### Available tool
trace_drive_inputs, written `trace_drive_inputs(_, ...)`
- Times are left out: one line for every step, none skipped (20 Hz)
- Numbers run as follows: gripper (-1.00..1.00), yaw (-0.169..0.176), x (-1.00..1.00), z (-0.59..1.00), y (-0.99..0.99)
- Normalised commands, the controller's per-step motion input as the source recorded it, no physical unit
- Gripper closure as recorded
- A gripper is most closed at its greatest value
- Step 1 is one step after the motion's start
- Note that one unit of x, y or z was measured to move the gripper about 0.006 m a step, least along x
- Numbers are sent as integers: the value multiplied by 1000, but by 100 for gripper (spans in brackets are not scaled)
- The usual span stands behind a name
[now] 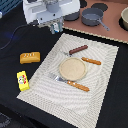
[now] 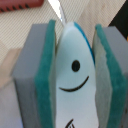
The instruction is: Interact with the objects in diverse but meaningful ways.
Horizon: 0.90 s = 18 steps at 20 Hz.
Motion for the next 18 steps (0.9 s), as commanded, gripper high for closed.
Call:
trace_drive_inputs(100,-3,760,574,-560)
trace_drive_inputs(100,-3,763,586,-566)
trace_drive_inputs(100,-2,749,546,-591)
trace_drive_inputs(100,0,706,417,-677)
trace_drive_inputs(100,0,683,360,-709)
trace_drive_inputs(100,0,677,334,-711)
trace_drive_inputs(100,0,657,303,-714)
trace_drive_inputs(100,0,580,229,-769)
trace_drive_inputs(100,0,451,89,-829)
trace_drive_inputs(100,0,551,160,-831)
trace_drive_inputs(100,0,554,169,-831)
trace_drive_inputs(100,0,500,109,-874)
trace_drive_inputs(100,0,477,63,-897)
trace_drive_inputs(100,0,480,66,-897)
trace_drive_inputs(100,0,483,71,-900)
trace_drive_inputs(100,0,480,71,-909)
trace_drive_inputs(100,0,489,71,-903)
trace_drive_inputs(100,0,546,89,-869)
